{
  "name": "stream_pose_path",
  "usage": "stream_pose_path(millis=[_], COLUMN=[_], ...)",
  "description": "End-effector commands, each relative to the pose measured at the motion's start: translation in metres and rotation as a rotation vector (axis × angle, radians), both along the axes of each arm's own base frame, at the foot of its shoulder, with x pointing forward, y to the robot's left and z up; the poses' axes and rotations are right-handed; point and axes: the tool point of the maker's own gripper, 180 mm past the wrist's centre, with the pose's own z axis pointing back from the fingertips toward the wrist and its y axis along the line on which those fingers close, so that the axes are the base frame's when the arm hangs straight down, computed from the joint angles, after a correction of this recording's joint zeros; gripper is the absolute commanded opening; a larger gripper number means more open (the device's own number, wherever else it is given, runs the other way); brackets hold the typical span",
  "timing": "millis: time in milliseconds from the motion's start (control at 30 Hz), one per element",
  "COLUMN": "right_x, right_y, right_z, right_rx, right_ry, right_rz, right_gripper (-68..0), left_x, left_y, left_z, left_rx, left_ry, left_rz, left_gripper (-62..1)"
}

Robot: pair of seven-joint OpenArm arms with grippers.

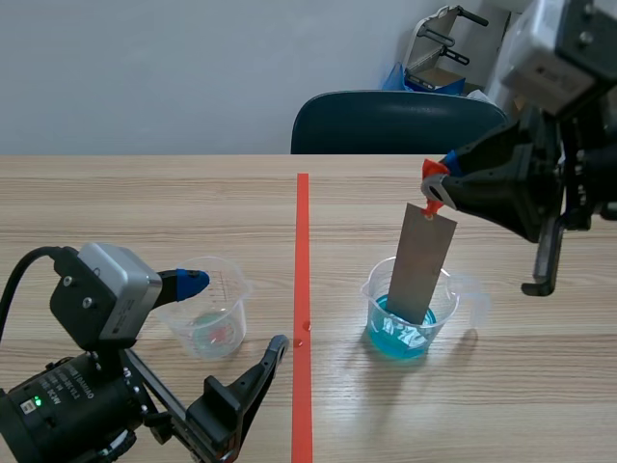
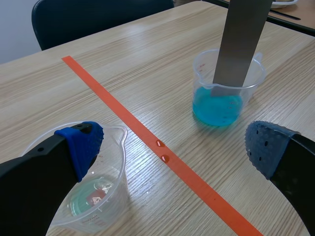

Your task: Do the redox reaction experiment

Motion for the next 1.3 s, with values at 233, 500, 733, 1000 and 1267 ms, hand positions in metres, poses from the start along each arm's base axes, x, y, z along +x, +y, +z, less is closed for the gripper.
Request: stream_pose_path(millis=[233,500,733,1000,1267], right_x=[0.007,0.007,0.006,0.007,0.007], right_y=[-0.007,-0.009,-0.009,-0.009,-0.009], right_z=[-0.025,-0.028,-0.028,-0.028,-0.028], right_rx=[-0.013,-0.026,-0.026,-0.026,-0.025], right_ry=[-0.070,-0.091,-0.092,-0.093,-0.093], right_rz=[0.029,0.043,0.044,0.044,0.044], right_gripper=[-66.7,-66.7,-66.7,-66.7,-66.7], left_x=[0.001,0.001,0.001,0.001,0.001], left_y=[-0.005,-0.006,-0.006,-0.006,-0.006], left_z=[0.009,0.009,0.009,0.009,0.009], left_rx=[-0.029,-0.034,-0.034,-0.034,-0.034], left_ry=[-0.021,-0.021,-0.021,-0.021,-0.021], left_rz=[-0.004,-0.002,-0.002,-0.002,-0.002], left_gripper=[1.1,1.1,1.1,1.1,1.1])
